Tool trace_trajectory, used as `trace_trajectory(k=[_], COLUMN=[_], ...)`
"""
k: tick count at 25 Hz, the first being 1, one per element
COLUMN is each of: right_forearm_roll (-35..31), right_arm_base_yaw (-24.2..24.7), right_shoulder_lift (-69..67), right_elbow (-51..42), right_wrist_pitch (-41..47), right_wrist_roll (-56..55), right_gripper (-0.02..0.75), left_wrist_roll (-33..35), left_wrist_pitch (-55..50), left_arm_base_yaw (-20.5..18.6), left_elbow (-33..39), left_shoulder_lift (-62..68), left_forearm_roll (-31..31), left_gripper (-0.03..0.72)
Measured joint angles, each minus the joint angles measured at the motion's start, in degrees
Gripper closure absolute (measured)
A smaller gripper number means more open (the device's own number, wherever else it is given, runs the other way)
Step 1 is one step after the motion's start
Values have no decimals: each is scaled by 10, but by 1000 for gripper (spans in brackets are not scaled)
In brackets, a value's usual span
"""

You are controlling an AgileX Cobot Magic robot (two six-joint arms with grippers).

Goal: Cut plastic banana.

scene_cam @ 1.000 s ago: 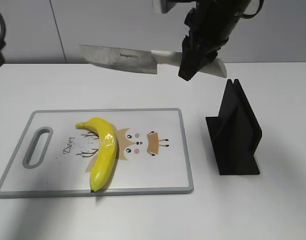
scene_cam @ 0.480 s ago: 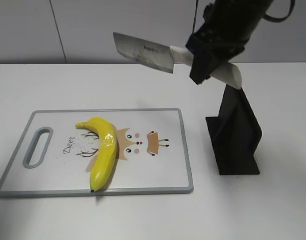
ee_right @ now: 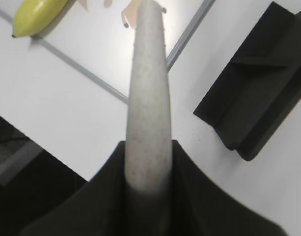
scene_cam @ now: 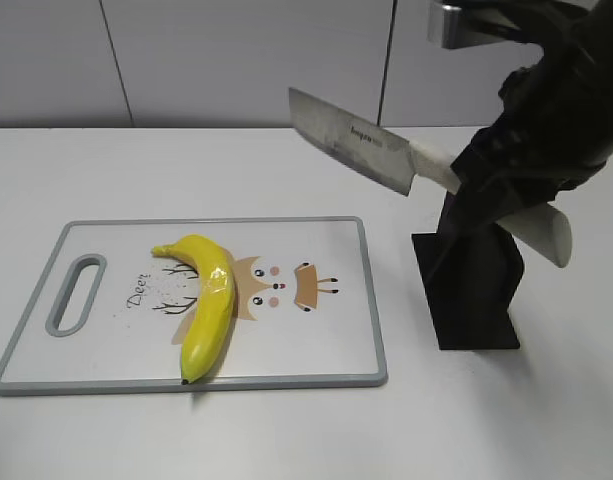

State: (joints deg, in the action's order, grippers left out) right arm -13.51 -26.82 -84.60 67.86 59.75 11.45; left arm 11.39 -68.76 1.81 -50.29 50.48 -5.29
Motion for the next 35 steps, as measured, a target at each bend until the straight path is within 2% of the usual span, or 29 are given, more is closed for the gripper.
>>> trace_trajectory(k=[3, 8, 11, 24, 35], right_forearm_roll=[25, 124, 158, 182, 211], right_arm_base_yaw=[0, 0, 0, 0, 0], right_shoulder_lift=[37, 76, 94, 125, 90], right_elbow=[-21, -45, -66, -169, -182], right_wrist_pitch=[-31, -42, -42, -123, -169], right_wrist_roll=[-61, -192, -250, -359, -382], right_gripper=[577, 578, 578, 578, 578], left_wrist_roll=[-12, -15, -15, -25, -47], left_wrist_pitch=[14, 25, 28, 19, 59], left_arm_base_yaw=[0, 0, 0, -1, -1], left_elbow=[50, 110, 138, 212, 235], left_shoulder_lift=[-83, -200, -261, -497, -508], left_forearm_roll=[2, 3, 3, 28, 29], left_gripper=[124, 124, 124, 124, 137])
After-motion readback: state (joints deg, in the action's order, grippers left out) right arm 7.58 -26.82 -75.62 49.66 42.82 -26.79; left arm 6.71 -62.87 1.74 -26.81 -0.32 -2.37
